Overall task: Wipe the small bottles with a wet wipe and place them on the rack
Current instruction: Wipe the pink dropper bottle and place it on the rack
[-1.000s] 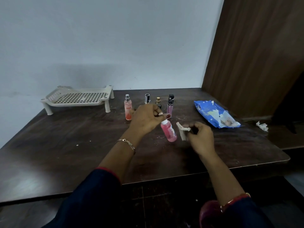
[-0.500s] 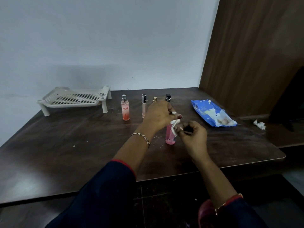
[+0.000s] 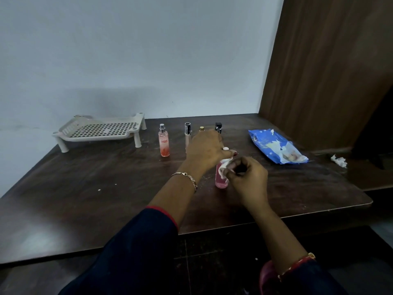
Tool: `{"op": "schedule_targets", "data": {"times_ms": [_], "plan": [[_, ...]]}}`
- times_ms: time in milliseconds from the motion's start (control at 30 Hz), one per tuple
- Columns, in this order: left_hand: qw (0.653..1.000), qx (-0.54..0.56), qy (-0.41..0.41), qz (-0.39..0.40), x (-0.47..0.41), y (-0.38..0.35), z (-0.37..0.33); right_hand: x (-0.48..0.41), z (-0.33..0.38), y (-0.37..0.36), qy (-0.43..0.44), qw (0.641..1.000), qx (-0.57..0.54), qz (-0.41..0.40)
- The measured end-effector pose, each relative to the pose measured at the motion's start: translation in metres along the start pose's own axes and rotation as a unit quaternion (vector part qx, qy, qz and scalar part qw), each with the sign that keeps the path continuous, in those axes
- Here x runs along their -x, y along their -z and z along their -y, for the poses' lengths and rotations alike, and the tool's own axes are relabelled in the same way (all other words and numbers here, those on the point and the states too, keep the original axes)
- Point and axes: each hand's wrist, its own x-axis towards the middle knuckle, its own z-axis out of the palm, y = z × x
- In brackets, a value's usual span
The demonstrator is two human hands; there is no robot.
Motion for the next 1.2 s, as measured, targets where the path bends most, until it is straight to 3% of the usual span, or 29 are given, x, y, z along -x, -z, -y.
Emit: {"op": "schedule_targets", "data": {"times_ms": [167, 300, 433, 533, 733, 900, 1067, 1133, 1200], "plan": [[0.998, -0.051, 0.016, -0.027, 0.001, -0.003, -0.001, 0.009, -0.014, -0.006, -0.064, 0.99, 0.082, 0.097], [0.997, -0.079, 0.005, 0.005, -0.002, 0.006, 0.005, 0.005, -0.018, -0.006, -0.071, 0.99, 0.075, 0.098], [0.986, 0.108, -0.065, 0.11, -0.004, 0.026, 0.013, -0.005, -0.023, -0.003, -0.089, 0.986, 0.054, 0.131], [0.972, 0.166, -0.08, 0.148, -0.002, 0.029, 0.019, -0.007, -0.024, -0.002, -0.095, 0.985, 0.024, 0.144], [0.98, 0.135, -0.083, 0.116, -0.003, 0.024, 0.018, -0.008, -0.011, -0.01, -0.089, 0.984, -0.145, 0.045], [0.979, 0.172, -0.043, 0.103, 0.001, 0.021, 0.019, -0.006, -0.009, -0.016, -0.049, 0.997, -0.059, 0.021], [0.974, 0.195, -0.025, 0.108, 0.007, 0.024, 0.017, 0.001, -0.015, -0.018, -0.088, 0.986, 0.099, 0.101], [0.977, 0.185, -0.029, 0.097, 0.007, 0.023, 0.017, 0.0, -0.014, -0.015, -0.097, 0.985, 0.097, 0.109], [0.981, 0.169, -0.034, 0.087, 0.006, 0.021, 0.017, -0.006, -0.005, -0.01, -0.092, 0.992, 0.004, 0.087]]}}
